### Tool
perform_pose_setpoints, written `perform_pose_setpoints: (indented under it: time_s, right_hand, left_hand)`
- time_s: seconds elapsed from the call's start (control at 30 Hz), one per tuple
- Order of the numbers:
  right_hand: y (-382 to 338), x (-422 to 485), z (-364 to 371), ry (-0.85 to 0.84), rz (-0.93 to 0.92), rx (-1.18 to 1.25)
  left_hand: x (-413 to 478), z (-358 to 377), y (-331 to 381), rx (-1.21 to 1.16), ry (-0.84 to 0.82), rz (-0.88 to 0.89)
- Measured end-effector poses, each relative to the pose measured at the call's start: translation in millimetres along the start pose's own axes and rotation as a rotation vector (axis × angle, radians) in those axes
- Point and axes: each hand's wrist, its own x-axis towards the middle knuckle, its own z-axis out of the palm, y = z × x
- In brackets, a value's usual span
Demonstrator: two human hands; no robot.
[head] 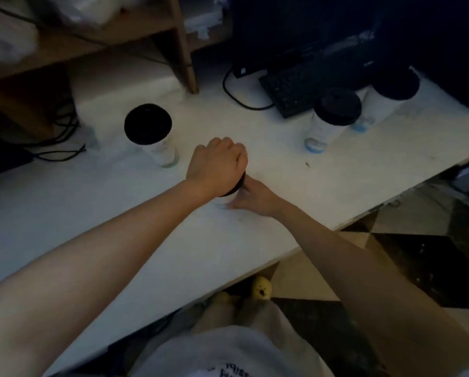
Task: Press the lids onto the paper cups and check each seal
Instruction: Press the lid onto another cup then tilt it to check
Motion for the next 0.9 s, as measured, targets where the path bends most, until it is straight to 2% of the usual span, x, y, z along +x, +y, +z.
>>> perform_pose_setpoints:
  time_s: [0.13, 0.33, 0.47, 0.53, 0.63, 0.73, 0.83, 0.9]
  right_hand:
    - [19.7, 15.5, 1.4, -0.038, -0.064, 0.032]
    - [26.8, 16.5, 7.0, 0.028, -0.149, 0.111]
    - [22.6, 11.1, 14.6, 0.142, -0.191, 0.115]
    - [20.4, 5.2, 23.4, 0.236, -0.212, 0.152]
    - [13.9, -2.9, 41.6, 0.428, -0.195, 0.254]
    - [5.6, -8.2, 66.1, 0.548, -0.214, 0.238]
    - [10.5, -11.0, 63.6, 0.474, -0.224, 0.138]
    - [14.5, -10.0, 43.3, 0.374, -0.199, 0.039]
  left_hand:
    - [0.1, 0.6, -1.5, -0.004, 0.023, -0.007]
    - [0.5, -2.1, 0.3, 0.039, 0.006, -0.012]
    - [1.0, -9.6, -1.1, -0.072, -0.044, 0.057]
    - [0.7, -13.0, -2.9, -0.084, -0.012, 0.064]
    - [-2.0, -11.1, -1.3, -0.029, 0.031, -0.153]
    - [-6.4, -5.9, 6.3, -0.125, 0.006, -0.321]
    - [-9.3, -6.7, -2.1, -0.154, 0.068, -0.248]
    - [-9.5, -12.2, -12.3, -0.229, 0.016, -0.113]
